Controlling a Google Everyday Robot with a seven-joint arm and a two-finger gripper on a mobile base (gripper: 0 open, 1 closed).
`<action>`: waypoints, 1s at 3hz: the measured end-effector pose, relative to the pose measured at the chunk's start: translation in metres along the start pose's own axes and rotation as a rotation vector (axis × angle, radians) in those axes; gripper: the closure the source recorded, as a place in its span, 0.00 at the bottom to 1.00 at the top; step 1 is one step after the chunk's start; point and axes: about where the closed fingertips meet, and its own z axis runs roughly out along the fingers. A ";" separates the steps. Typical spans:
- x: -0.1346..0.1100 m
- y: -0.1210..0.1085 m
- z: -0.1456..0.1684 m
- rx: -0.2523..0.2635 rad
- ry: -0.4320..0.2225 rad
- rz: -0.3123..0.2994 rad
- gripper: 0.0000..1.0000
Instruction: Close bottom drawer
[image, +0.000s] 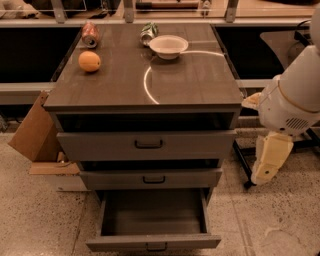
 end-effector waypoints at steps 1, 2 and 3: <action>0.006 0.018 0.056 -0.075 -0.033 -0.010 0.00; 0.005 0.019 0.057 -0.077 -0.032 -0.011 0.00; 0.010 0.030 0.096 -0.094 -0.046 -0.020 0.00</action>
Offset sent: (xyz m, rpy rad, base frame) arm -0.0053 0.0060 -0.0431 0.0302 0.0481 0.0241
